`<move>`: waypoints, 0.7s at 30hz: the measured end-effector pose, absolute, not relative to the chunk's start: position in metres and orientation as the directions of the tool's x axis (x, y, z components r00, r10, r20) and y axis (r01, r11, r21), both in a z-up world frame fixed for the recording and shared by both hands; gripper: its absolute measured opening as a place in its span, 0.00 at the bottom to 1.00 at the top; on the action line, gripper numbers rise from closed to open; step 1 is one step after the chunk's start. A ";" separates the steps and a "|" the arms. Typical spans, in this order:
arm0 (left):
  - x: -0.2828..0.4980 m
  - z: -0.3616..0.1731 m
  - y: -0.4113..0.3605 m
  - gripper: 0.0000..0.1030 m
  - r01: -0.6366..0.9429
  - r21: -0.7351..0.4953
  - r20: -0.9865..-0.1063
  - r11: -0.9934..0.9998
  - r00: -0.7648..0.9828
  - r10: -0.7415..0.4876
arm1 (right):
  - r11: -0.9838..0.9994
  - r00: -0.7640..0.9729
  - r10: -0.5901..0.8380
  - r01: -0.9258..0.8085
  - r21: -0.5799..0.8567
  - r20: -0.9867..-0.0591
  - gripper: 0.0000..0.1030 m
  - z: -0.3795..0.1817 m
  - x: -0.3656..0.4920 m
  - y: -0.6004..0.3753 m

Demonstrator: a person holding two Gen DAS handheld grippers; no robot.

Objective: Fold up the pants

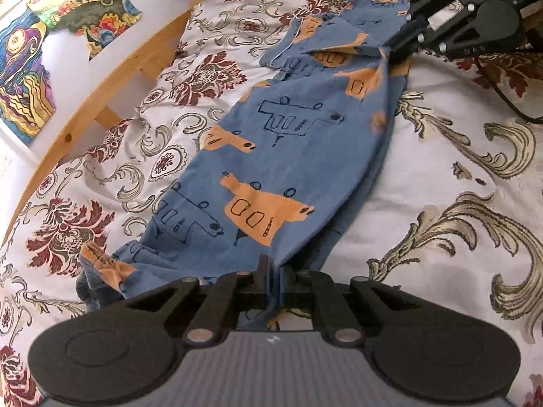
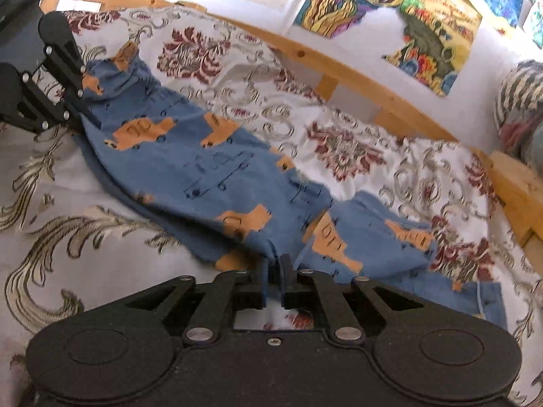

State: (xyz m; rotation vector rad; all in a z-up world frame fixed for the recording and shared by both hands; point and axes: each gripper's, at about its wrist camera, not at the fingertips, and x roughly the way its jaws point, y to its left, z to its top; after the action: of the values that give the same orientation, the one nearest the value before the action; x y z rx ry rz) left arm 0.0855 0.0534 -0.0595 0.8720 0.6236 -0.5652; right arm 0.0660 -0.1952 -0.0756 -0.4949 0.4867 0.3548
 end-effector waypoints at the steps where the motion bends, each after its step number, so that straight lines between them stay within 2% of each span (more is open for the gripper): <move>1: 0.085 -0.058 0.054 0.08 0.684 0.507 -0.705 0.525 0.679 -0.204 | 0.826 0.824 0.208 -0.437 -0.357 -0.526 0.14 -0.075 0.065 -0.196; 5: 0.085 -0.050 0.058 0.17 0.707 0.438 -0.738 0.556 0.636 -0.228 | 0.844 0.814 0.212 -0.431 -0.318 -0.540 0.31 -0.070 0.064 -0.201; 6: 0.085 -0.046 0.060 0.24 0.711 0.409 -0.748 0.571 0.620 -0.237 | 0.854 0.813 0.212 -0.424 -0.303 -0.541 0.34 -0.067 0.063 -0.203; 7: 0.085 -0.042 0.062 0.30 0.715 0.381 -0.756 0.586 0.606 -0.248 | 0.865 0.812 0.212 -0.414 -0.281 -0.543 0.44 -0.063 0.062 -0.206; 8: 0.085 -0.037 0.063 0.51 0.722 0.340 -0.767 0.602 0.584 -0.267 | 0.876 0.812 0.212 -0.405 -0.264 -0.543 0.52 -0.060 0.061 -0.209; 9: 0.085 -0.030 0.065 0.63 0.726 0.296 -0.772 0.620 0.564 -0.292 | 0.886 0.812 0.214 -0.395 -0.242 -0.543 0.54 -0.056 0.059 -0.212; 10: 0.083 -0.023 0.065 0.63 0.725 0.262 -0.770 0.636 0.555 -0.315 | 0.896 0.813 0.214 -0.385 -0.224 -0.542 0.58 -0.053 0.058 -0.214; 13: 0.089 -0.001 0.057 0.64 0.720 0.162 -0.763 0.675 0.525 -0.377 | 0.929 0.825 0.190 -0.326 -0.173 -0.533 0.79 -0.046 0.056 -0.220; 14: 0.094 0.006 0.054 0.67 0.714 0.128 -0.757 0.689 0.519 -0.396 | 0.939 0.829 0.176 -0.303 -0.161 -0.531 0.85 -0.045 0.056 -0.221; 16: 0.111 0.017 0.043 0.78 0.692 0.056 -0.744 0.720 0.510 -0.431 | 0.952 0.834 0.151 -0.266 -0.148 -0.530 0.91 -0.042 0.059 -0.224; 17: 0.120 0.020 0.037 0.88 0.676 0.024 -0.736 0.736 0.511 -0.445 | 0.953 0.837 0.143 -0.260 -0.154 -0.528 0.94 -0.041 0.061 -0.227; 21: 0.157 0.022 0.004 0.90 0.648 -0.093 -0.699 0.756 0.498 -0.513 | 0.942 0.856 0.103 -0.248 -0.227 -0.506 0.94 -0.026 0.075 -0.257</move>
State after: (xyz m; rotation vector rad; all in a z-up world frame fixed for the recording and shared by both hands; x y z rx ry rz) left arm 0.1574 0.0036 0.0217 0.1910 0.7778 -0.7072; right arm 0.0754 -0.2572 -0.0256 -0.2919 0.5119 0.1874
